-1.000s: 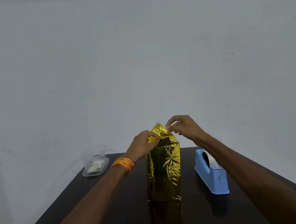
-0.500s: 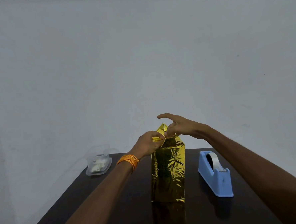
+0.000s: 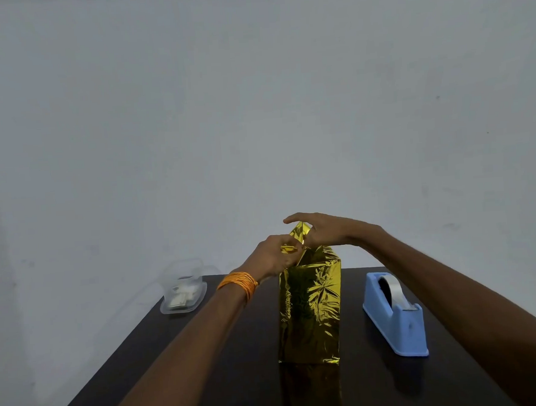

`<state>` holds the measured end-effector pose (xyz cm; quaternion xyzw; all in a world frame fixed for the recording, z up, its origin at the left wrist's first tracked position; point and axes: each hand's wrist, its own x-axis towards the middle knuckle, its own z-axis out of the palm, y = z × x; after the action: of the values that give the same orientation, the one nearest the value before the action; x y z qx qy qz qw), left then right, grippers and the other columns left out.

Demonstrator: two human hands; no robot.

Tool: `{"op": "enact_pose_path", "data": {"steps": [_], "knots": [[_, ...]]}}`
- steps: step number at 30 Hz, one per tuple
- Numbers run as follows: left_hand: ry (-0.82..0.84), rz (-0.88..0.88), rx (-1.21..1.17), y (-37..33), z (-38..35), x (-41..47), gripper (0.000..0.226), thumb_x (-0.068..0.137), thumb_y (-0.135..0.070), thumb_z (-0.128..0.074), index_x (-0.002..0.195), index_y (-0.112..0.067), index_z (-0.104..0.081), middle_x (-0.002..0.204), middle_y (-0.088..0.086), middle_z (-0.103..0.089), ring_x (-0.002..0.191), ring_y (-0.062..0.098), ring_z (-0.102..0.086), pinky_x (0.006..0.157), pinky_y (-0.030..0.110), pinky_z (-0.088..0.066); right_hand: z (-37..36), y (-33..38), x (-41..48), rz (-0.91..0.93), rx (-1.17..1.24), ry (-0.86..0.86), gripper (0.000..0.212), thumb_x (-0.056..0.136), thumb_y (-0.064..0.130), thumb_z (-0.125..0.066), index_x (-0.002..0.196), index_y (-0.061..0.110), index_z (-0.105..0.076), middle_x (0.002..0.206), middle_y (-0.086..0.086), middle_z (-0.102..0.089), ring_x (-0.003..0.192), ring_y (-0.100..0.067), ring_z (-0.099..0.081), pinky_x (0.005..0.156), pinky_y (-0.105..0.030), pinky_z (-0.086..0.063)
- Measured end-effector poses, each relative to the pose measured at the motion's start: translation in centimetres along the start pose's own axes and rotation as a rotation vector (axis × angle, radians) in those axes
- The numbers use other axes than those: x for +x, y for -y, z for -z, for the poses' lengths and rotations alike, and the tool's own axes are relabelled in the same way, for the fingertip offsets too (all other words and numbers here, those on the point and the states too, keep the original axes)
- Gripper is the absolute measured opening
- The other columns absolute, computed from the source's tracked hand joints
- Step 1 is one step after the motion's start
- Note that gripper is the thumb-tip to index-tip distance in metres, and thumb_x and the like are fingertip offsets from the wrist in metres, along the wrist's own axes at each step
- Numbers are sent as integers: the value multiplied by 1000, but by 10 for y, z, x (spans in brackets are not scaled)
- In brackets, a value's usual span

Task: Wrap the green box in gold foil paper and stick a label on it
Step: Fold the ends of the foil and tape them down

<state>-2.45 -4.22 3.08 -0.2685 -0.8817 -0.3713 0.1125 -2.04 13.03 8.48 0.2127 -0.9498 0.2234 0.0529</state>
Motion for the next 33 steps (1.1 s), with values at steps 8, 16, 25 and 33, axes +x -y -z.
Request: {"op": "enact_pose_path", "data": {"steps": [8,16,25,33], "knots": [[4,-5,-28,8,1,2,26,95,-25,-61,120,-19,-67,137,11,-53,115,28,-55,95,40,-50,6,-19,3,-157,-176,-41,71,89,30,-74,150,22,-39,159,-5,-33,116,-24,-60,101,-35,-46],[22,2,-73,9,0,2,26,96,-26,-61,120,-18,-67,137,9,-55,116,23,-53,87,26,-39,-13,-40,-28,-167,52,-342,70,88,31,-75,148,26,-39,110,-7,-61,86,-18,-57,73,-26,-42],[18,31,-148,8,-1,2,24,94,-26,-63,116,-17,-68,123,8,-62,109,23,-59,93,37,-50,-39,-35,-31,-343,654,-269,48,94,16,-59,137,32,-47,104,-4,-61,87,-14,-55,77,-34,-42],[53,69,-275,10,2,2,15,96,-29,-61,102,-17,-68,122,6,-62,110,21,-58,92,35,-48,-47,-38,-28,-383,821,-342,40,91,16,-64,128,25,-52,96,-2,-64,84,-16,-57,74,-31,-41]]}}
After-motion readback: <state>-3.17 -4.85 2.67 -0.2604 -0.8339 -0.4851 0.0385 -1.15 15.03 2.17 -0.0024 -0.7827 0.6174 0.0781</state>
